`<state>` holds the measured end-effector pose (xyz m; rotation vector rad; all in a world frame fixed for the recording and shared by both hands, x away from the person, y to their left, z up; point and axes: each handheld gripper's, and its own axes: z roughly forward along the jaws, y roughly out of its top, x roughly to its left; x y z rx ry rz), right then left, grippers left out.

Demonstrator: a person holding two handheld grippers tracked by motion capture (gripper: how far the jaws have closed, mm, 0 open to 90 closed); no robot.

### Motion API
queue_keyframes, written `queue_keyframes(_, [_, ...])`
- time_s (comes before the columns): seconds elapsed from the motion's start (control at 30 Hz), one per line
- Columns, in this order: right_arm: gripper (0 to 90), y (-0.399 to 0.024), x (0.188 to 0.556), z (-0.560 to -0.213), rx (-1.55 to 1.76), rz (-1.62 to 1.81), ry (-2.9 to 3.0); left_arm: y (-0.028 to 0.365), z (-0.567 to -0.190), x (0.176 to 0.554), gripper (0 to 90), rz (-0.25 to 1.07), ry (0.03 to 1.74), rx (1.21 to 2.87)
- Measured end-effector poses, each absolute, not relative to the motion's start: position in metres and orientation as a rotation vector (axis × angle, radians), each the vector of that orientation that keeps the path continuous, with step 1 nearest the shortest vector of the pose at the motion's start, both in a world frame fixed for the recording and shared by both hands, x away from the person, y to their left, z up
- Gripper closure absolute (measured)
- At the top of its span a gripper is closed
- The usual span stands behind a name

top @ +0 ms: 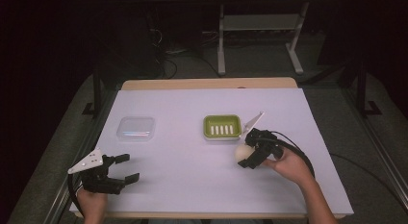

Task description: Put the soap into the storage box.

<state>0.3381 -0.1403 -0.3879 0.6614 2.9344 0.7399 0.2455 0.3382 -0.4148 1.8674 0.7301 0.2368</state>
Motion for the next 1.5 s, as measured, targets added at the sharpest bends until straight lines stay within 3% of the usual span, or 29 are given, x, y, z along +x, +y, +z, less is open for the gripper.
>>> queue_keyframes(1.5, [22.5,-0.104,0.381,-0.358,0.637,0.748,2.96,0.342,-0.415,0.246,13.0,0.241,0.751,1.849])
